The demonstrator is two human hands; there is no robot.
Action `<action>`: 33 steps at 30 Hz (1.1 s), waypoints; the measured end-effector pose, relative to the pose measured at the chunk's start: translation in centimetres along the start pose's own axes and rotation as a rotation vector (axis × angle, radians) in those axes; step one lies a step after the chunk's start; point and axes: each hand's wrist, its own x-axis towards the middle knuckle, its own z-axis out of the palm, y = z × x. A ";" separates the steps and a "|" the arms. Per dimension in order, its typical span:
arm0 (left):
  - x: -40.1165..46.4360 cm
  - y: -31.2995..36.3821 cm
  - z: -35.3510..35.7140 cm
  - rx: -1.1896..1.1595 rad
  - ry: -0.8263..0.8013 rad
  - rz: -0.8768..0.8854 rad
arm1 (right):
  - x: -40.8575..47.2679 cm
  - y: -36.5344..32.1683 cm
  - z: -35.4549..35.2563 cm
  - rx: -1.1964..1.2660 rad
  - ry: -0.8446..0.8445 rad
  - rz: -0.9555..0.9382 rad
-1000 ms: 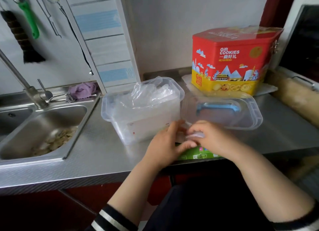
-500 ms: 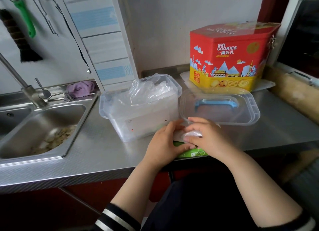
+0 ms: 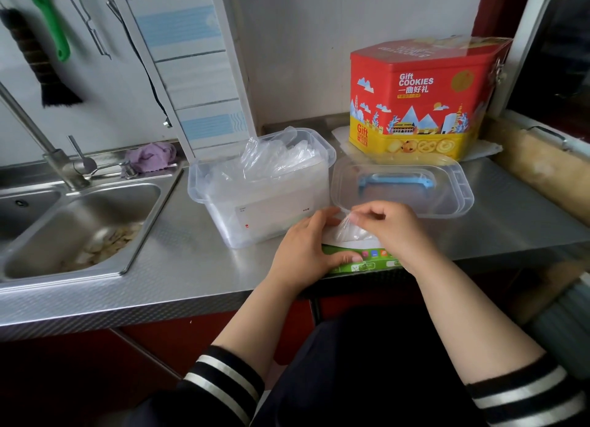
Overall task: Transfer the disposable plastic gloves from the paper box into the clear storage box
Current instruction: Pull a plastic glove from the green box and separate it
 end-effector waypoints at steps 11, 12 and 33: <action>-0.3 -0.1 -0.1 0.006 -0.008 -0.016 | -0.1 -1.4 -1.8 0.757 0.168 0.171; -0.3 -0.1 0.0 0.010 -0.009 -0.014 | 0.0 -1.4 -2.1 0.800 0.161 0.157; 4.3 8.4 -10.7 -0.988 0.003 -0.117 | 1.9 -9.6 0.5 -0.012 0.481 -0.913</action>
